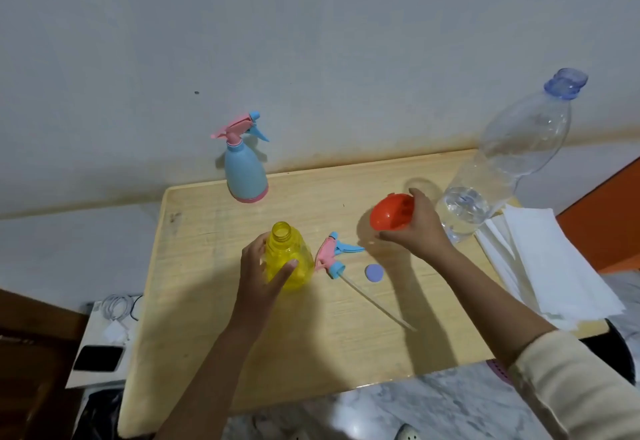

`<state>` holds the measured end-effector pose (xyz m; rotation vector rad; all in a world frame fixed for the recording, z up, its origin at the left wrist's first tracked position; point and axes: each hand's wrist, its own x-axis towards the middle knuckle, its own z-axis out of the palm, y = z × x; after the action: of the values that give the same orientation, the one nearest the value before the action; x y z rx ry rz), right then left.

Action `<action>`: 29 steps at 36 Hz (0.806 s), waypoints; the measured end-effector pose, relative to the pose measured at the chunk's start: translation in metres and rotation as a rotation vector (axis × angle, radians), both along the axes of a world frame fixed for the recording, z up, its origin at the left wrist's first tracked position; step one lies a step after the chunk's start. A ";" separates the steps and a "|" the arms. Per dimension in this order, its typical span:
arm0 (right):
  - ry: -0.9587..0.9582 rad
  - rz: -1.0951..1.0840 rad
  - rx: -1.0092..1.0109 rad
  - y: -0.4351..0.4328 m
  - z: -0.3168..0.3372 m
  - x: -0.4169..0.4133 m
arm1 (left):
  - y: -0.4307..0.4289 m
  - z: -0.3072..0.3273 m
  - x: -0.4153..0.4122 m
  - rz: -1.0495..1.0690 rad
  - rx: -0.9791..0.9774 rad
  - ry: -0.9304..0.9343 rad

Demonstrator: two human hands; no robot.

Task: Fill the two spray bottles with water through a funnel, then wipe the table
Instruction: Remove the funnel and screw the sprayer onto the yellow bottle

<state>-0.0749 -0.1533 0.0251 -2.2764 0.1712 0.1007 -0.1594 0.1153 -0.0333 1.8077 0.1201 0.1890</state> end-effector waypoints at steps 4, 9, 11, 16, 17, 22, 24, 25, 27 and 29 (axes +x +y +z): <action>0.089 0.034 -0.073 -0.003 -0.019 0.011 | -0.001 0.001 0.001 0.004 -0.009 -0.011; 0.165 0.084 -0.088 0.001 -0.027 0.015 | -0.002 0.000 0.000 0.002 -0.033 -0.003; 0.173 0.120 -0.085 0.001 -0.027 0.013 | -0.001 -0.001 0.001 -0.002 -0.040 0.003; -0.045 0.125 -0.108 0.012 -0.023 -0.005 | 0.000 -0.001 0.001 -0.016 -0.035 0.004; -0.161 0.131 -0.078 0.017 -0.022 -0.013 | 0.000 -0.001 0.001 -0.015 -0.031 0.002; -0.323 0.305 -0.020 0.054 -0.035 -0.050 | 0.002 -0.004 0.001 -0.012 -0.012 0.003; -0.193 0.318 -0.112 0.070 -0.051 -0.053 | 0.003 -0.005 0.001 -0.015 -0.005 0.001; -0.122 0.290 -0.175 0.078 -0.059 -0.054 | 0.003 -0.005 0.001 -0.016 0.001 -0.001; -0.008 0.248 -0.320 0.090 -0.069 -0.054 | 0.005 -0.006 0.001 -0.014 0.014 -0.005; 0.017 0.245 -0.418 0.098 -0.068 -0.054 | 0.005 -0.006 0.001 -0.011 0.026 -0.008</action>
<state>-0.1287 -0.0549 -0.0430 -2.7066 -0.0890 0.2302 -0.1580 0.1206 -0.0396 1.8334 0.1025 0.1909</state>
